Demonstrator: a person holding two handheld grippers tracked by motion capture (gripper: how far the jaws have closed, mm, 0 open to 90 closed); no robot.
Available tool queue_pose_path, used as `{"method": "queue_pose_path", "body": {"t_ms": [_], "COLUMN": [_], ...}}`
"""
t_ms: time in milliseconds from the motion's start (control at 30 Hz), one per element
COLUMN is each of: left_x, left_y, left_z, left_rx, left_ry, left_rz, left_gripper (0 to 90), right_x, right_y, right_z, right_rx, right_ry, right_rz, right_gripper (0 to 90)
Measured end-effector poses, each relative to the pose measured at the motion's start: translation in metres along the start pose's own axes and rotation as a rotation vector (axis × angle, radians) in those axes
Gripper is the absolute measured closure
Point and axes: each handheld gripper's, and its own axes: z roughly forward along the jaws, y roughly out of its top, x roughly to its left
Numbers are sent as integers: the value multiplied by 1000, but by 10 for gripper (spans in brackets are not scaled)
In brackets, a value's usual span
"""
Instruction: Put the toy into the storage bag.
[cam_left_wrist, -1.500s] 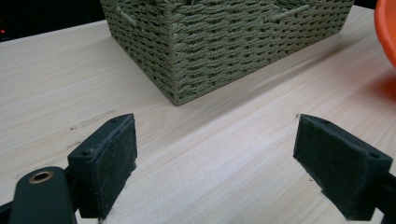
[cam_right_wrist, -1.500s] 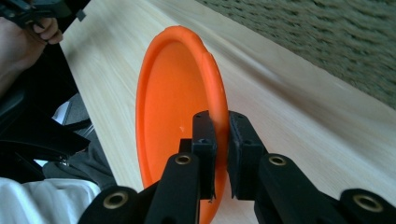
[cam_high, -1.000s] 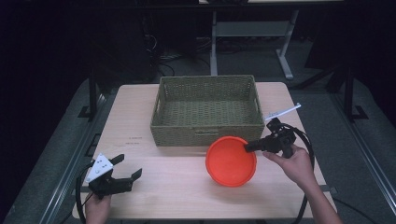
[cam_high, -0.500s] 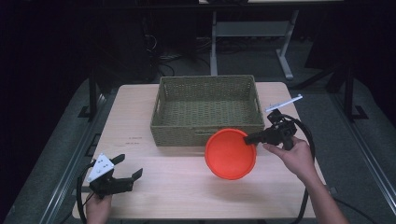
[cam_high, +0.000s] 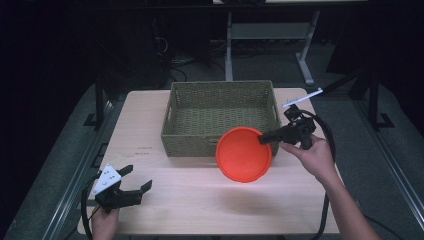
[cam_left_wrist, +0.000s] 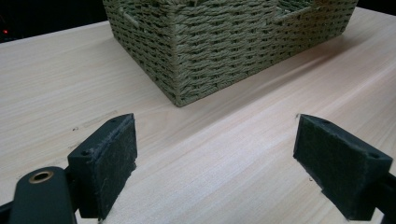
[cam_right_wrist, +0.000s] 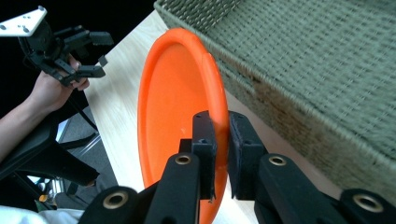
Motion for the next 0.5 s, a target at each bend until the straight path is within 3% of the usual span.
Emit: {"method": "queue_pose_path", "body": {"t_ms": [500], "left_x": [0], "left_y": [1], "left_z": [-1], "left_rx": [-6], "left_ry": [6], "left_rz": [4], "left_gripper": [128], "right_x": [-7], "right_y": [37], "right_z": [-9], "right_rx": [-19], "right_ry": [-23], "right_rz": [14], "right_gripper": [824]}}
